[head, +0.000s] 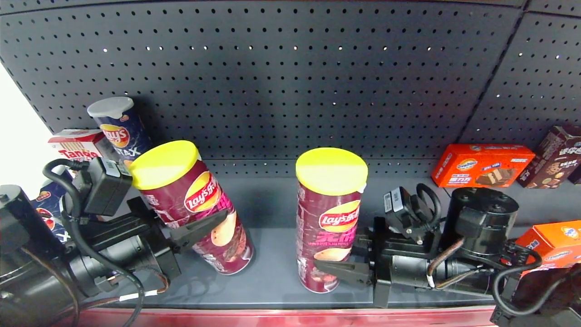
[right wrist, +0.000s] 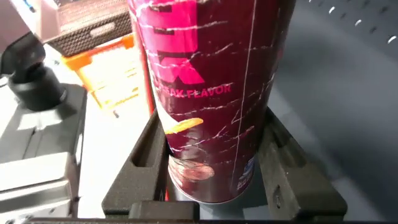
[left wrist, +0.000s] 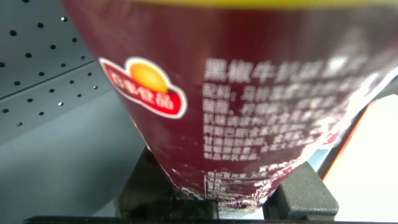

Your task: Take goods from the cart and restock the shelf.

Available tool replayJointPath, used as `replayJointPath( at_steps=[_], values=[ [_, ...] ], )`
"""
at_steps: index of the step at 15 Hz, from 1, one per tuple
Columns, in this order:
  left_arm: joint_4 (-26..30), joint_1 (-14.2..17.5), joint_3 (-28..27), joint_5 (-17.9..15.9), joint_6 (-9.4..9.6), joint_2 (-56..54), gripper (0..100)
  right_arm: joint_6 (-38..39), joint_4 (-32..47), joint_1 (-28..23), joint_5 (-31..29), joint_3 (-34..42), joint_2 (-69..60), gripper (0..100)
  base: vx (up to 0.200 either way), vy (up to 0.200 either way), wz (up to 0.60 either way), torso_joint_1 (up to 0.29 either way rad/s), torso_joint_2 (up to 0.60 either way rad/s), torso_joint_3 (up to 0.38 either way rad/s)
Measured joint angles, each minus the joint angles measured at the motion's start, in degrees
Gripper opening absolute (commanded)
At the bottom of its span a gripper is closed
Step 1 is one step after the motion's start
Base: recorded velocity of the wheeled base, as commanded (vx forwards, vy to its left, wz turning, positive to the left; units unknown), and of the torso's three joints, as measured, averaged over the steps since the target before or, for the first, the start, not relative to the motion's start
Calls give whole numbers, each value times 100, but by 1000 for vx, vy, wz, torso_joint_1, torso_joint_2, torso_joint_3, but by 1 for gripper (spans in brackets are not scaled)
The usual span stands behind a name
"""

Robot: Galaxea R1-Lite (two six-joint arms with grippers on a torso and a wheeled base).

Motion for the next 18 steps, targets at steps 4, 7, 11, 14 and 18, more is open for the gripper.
replayJointPath(
  at_steps=[4,7,11,14,18],
  values=[
    [6,83,9,0,2,10,0,2,-318,63,-59,140,138,0,0,0,0,0,0,0],
    [4,98,15,2,2,10,0,20,-389,-51,-44,-6,362,0,0,0,0,0,0,0],
    [9,98,15,-7,2,18,0,17,-400,-263,5,-251,595,0,0,0,0,0,0,0],
    [6,96,22,-7,2,21,0,2,-408,-276,11,-300,670,0,0,0,0,0,0,0],
    [-22,89,129,-9,0,16,0,-22,-433,-258,-50,-256,658,100,0,0,0,0,0,0]
  ],
)
